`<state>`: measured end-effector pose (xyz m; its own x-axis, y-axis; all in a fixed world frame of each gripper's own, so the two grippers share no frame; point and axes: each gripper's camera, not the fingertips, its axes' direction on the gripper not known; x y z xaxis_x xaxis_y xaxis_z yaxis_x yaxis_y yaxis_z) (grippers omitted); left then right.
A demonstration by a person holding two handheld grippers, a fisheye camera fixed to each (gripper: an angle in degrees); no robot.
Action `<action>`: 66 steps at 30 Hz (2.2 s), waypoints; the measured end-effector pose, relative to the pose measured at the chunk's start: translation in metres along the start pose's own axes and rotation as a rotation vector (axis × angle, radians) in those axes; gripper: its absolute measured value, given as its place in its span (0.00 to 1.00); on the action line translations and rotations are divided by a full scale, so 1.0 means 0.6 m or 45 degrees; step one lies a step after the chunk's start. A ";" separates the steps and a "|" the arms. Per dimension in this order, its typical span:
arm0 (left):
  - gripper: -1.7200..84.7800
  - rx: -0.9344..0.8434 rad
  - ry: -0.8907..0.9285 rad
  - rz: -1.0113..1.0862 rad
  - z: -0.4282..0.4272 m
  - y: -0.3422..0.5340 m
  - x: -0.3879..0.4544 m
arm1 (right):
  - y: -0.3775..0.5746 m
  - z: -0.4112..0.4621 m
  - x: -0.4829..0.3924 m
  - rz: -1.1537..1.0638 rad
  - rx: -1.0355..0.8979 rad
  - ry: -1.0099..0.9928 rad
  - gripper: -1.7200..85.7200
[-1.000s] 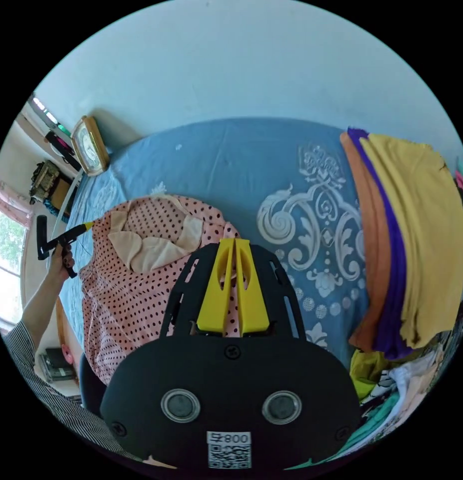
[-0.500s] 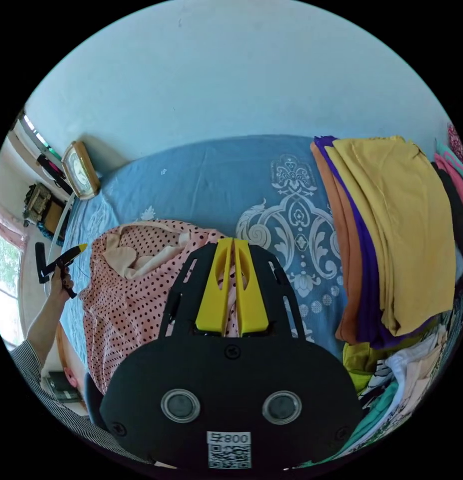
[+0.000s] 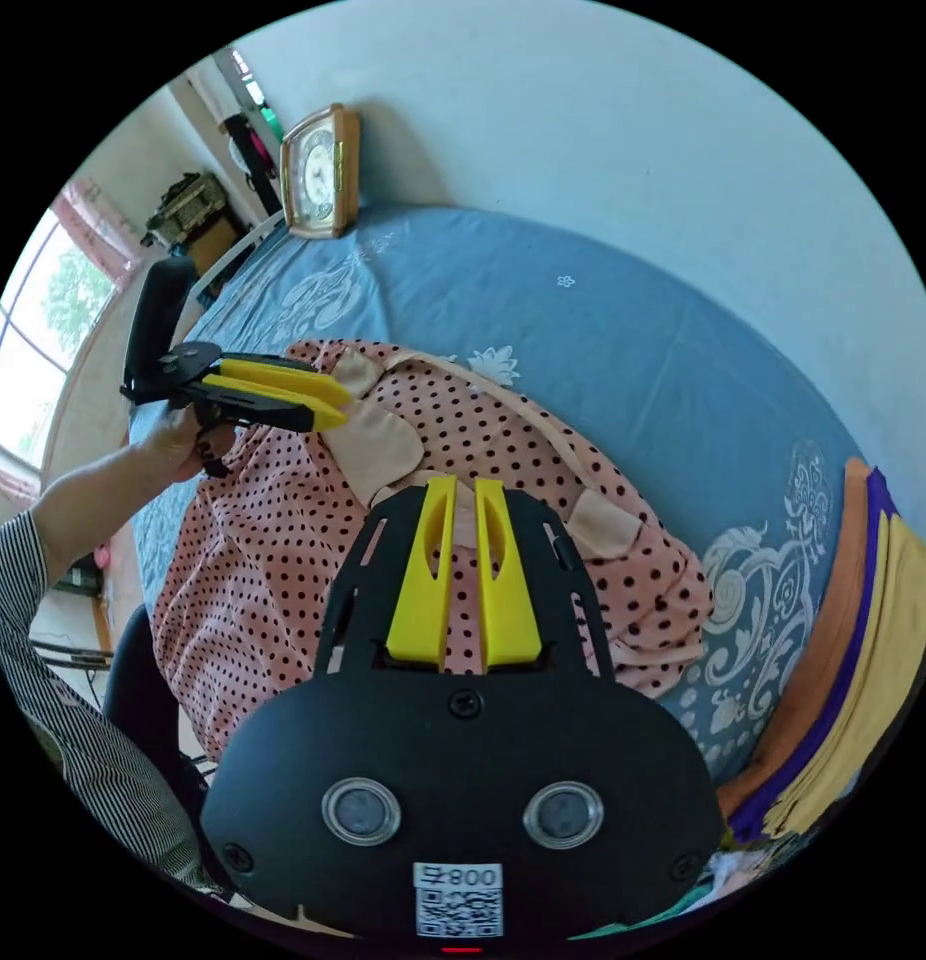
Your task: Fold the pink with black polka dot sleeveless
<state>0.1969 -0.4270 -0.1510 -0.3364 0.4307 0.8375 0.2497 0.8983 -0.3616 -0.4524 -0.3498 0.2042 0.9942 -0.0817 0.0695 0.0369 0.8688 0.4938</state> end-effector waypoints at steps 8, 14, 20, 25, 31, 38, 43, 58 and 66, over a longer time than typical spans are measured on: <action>0.06 -0.112 -0.223 0.142 0.008 -0.049 0.016 | -0.059 0.063 -0.042 -0.101 -0.122 0.089 0.07; 0.04 -0.024 -0.216 0.137 -0.032 -0.031 0.013 | -0.068 0.058 -0.059 -0.128 -0.096 0.122 0.04; 0.03 0.170 -0.116 0.114 -0.111 0.019 0.006 | -0.033 -0.027 -0.050 -0.090 0.117 0.034 0.04; 0.03 0.281 -0.018 0.134 -0.162 0.114 0.008 | 0.049 -0.094 -0.059 -0.097 0.311 -0.095 0.04; 0.04 0.053 0.001 0.059 -0.112 0.206 -0.014 | 0.127 -0.013 -0.074 -0.076 0.101 -0.161 0.04; 0.08 0.069 0.030 0.039 -0.131 0.251 -0.022 | 0.147 0.011 -0.068 -0.022 0.042 -0.162 0.04; 0.10 0.197 -0.022 0.002 -0.185 0.264 -0.039 | 0.166 -0.014 -0.060 0.015 0.072 -0.118 0.05; 0.10 -0.008 -0.324 -0.078 -0.204 0.213 -0.118 | 0.102 -0.012 0.098 0.195 0.038 0.191 0.10; 0.04 0.129 -0.347 -0.073 -0.297 0.230 -0.100 | 0.143 -0.045 0.113 0.268 0.136 0.276 0.04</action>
<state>0.4131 -0.3442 -0.1782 -0.5825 0.3740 0.7217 0.1355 0.9201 -0.3675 -0.3793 -0.2674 0.2277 0.9776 0.2106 -0.0006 -0.1716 0.7986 0.5769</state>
